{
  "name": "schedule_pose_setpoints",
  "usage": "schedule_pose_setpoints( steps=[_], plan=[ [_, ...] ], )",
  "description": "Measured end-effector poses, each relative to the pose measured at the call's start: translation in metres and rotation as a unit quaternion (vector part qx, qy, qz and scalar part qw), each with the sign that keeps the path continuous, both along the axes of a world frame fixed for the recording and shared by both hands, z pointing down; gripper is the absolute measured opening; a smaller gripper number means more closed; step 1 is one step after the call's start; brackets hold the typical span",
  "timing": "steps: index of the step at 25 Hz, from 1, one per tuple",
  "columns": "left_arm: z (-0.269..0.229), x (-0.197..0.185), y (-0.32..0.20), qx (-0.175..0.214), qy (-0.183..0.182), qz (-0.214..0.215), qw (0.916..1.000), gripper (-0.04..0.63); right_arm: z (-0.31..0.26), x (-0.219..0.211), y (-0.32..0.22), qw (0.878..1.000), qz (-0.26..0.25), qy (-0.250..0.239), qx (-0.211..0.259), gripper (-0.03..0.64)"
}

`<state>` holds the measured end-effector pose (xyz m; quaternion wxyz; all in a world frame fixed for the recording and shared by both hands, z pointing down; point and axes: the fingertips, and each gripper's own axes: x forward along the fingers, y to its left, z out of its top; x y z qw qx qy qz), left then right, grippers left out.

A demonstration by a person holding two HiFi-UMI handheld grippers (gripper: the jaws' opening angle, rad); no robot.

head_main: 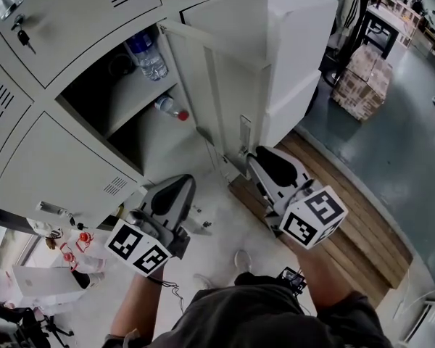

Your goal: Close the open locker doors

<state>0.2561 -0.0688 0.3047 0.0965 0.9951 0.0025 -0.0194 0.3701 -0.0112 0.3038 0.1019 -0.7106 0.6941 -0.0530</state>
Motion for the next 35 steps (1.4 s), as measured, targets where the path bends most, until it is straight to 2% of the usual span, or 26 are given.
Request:
schedule_pose_setpoints(
  steps=[5, 13, 21, 35],
  plan=[
    [0.002, 0.009, 0.001, 0.0, -0.002, 0.002, 1.0, 0.008, 0.002, 0.015, 0.002, 1.0, 0.008, -0.005, 0.001, 0.08],
    [0.004, 0.022, 0.001, 0.0, -0.007, 0.001, 1.0, 0.008, 0.006, 0.026, -0.003, 1.0, -0.01, -0.011, -0.005, 0.123],
    [0.004, 0.029, 0.002, 0.003, -0.014, -0.005, 0.9999, 0.008, 0.007, 0.026, -0.009, 0.999, -0.039, -0.011, -0.005, 0.129],
    [0.01, 0.016, -0.008, 0.001, -0.024, -0.037, 0.999, 0.008, 0.008, 0.024, -0.027, 0.997, -0.069, -0.024, 0.0, 0.129]
  ],
)
